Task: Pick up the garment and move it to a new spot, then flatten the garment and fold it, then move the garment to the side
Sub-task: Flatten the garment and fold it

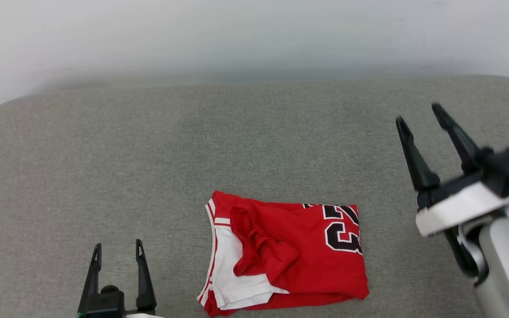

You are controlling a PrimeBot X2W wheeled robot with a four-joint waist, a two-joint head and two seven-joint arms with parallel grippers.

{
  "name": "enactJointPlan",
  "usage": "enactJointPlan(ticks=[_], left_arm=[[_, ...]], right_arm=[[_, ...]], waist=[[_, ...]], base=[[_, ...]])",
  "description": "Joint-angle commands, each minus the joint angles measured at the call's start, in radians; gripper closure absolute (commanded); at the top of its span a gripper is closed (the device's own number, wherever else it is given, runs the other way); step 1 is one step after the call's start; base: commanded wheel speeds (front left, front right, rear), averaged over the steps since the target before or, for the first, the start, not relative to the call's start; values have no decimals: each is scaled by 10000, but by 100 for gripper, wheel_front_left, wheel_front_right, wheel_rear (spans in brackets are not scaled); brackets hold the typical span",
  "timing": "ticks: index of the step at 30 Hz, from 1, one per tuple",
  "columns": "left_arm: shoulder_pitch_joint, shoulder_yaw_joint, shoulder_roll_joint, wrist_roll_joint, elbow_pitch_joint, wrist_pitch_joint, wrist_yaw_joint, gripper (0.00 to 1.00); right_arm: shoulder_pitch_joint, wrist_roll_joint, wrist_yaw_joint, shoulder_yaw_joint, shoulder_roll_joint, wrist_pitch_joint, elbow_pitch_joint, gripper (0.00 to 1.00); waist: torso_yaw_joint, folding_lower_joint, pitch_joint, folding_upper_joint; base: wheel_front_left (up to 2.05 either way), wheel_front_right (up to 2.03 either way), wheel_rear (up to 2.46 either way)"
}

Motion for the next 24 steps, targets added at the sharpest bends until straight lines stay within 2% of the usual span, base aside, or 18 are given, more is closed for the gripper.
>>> enactJointPlan(ticks=[1, 5, 12, 18, 24], left_arm=[[99, 19, 12, 62, -20, -45, -49, 0], [151, 9, 28, 62, 28, -45, -90, 0], [303, -15, 74, 67, 35, -46, -147, 0], [549, -20, 179, 81, 56, -46, -195, 0], [630, 0, 220, 55, 22, -45, -176, 0]], right_arm=[[488, -299, -4, -357, 228, -9, -326, 0], [2135, -1229, -4, -1683, 1097, -12, -1609, 0], [4232, -1754, -4, -2694, 2197, -12, -2413, 0], [5328, -1830, -4, -2982, 2691, -14, -2609, 0], [6074, -1826, -4, -3170, 2881, -15, -2732, 0]], waist=[[-16, -1, -51, -1], [-33, -1, -197, -1], [-15, -1, -486, -1], [-2, -1, -708, -1], [86, -1, -817, -1]], base=[[0, 0, 0], [0, 0, 0], [0, 0, 0], [0, 0, 0], [0, 0, 0]])
